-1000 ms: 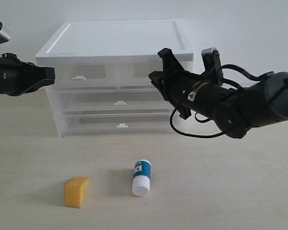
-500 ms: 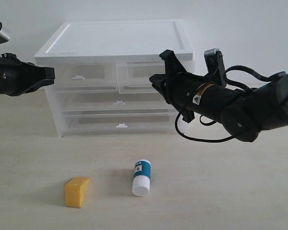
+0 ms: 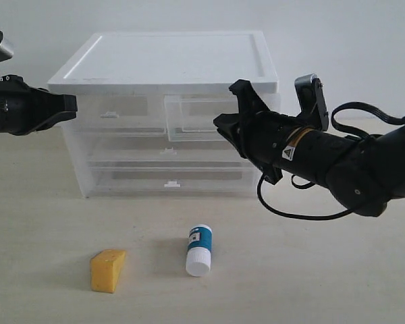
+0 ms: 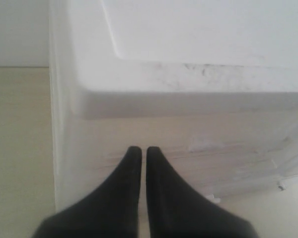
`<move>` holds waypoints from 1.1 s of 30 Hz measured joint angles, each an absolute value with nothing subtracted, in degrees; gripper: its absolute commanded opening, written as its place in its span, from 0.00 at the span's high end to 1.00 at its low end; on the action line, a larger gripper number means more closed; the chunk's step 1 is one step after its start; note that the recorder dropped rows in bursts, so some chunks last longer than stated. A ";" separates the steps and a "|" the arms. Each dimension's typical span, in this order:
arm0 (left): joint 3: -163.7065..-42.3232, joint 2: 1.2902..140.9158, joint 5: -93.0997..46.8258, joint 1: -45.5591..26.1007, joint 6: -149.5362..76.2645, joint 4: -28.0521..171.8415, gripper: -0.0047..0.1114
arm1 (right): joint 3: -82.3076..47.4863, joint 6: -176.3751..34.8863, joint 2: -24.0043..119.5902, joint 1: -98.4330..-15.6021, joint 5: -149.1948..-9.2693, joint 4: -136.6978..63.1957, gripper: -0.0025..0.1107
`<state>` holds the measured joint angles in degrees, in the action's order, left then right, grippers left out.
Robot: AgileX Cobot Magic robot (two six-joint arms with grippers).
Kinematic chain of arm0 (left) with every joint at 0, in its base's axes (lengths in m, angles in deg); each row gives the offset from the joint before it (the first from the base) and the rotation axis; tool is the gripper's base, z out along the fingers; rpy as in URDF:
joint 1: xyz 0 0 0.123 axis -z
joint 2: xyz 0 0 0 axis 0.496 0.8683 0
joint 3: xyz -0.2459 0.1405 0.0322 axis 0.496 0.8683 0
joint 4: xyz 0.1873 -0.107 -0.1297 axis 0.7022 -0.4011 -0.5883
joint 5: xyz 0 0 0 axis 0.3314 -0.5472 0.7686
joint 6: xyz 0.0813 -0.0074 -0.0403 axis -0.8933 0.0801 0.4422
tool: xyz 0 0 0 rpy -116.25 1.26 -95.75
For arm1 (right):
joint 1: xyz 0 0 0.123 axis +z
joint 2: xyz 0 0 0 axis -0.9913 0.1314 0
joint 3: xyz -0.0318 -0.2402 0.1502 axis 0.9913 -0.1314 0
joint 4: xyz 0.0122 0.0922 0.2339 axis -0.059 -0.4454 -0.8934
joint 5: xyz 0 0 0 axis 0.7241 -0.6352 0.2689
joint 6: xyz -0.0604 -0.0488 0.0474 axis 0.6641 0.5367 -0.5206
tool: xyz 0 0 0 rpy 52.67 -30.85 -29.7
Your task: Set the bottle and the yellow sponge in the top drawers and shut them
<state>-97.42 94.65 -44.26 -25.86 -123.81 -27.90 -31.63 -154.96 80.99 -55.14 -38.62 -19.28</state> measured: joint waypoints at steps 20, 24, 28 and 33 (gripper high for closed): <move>-97.54 94.65 -48.97 -20.03 -124.31 -27.90 0.93 | -30.78 -153.69 80.99 -54.95 -39.08 -16.75 0.98; -98.28 94.65 -48.40 -16.87 -124.81 -27.90 0.93 | -30.29 -153.94 80.99 -54.77 -39.37 -16.29 0.98; -99.84 95.36 -47.47 -15.66 -124.96 -27.90 0.93 | -30.29 -153.94 80.99 -54.65 -39.55 -16.02 0.98; -102.61 98.75 -47.35 -15.62 -124.86 -27.90 0.93 | -30.29 -153.52 80.99 -54.55 -39.55 -15.88 0.98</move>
<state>-102.61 98.75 -47.35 -15.62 -124.86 -27.90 -30.29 -153.52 80.99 -54.55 -39.55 -15.88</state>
